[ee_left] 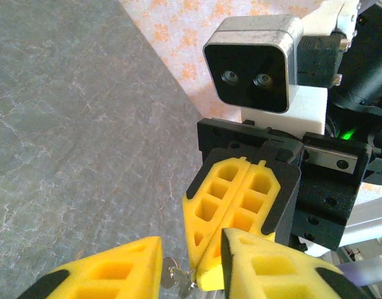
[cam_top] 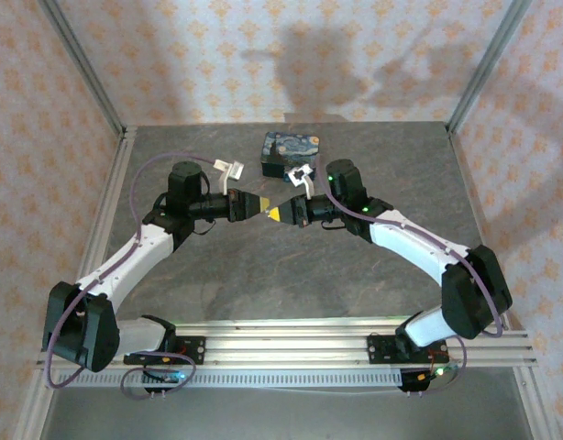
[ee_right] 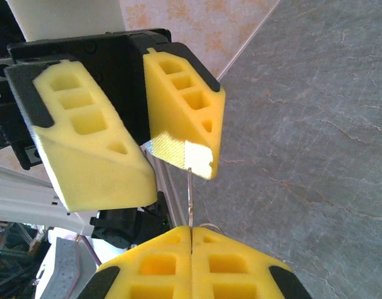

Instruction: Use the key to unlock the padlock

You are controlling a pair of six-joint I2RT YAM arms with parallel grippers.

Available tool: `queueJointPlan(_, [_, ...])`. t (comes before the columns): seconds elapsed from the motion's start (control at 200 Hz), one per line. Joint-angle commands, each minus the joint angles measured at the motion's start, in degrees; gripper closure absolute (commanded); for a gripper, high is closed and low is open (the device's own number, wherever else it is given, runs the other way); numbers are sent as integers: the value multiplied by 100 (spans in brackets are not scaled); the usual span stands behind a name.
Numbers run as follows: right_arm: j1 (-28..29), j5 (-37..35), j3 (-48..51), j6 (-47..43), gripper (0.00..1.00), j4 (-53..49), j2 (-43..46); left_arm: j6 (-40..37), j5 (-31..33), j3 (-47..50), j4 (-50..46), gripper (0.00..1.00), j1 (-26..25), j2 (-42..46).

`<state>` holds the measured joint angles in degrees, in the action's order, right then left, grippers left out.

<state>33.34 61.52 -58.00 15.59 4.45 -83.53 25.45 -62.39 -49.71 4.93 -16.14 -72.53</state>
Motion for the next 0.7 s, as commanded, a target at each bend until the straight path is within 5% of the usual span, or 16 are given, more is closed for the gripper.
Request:
queueJointPlan(0.0, [47,60,-169,58,100,343,-15,-128,-149,14,-65,73,16,5])
queueJointPlan(0.235, [41,-16,-173,107,100,398,-49,-130,-135,14,-124,78,14,17])
queueJointPlan(0.42, [44,-126,-172,111,100,373,-82,-204,-101,-36,-253,100,15,21])
queueJointPlan(0.636, [32,-624,-116,103,100,285,6,-856,317,-314,-1155,100,6,232])
queueJointPlan(0.691, [22,-817,-83,80,92,184,116,-1211,506,-501,-1680,100,7,297])
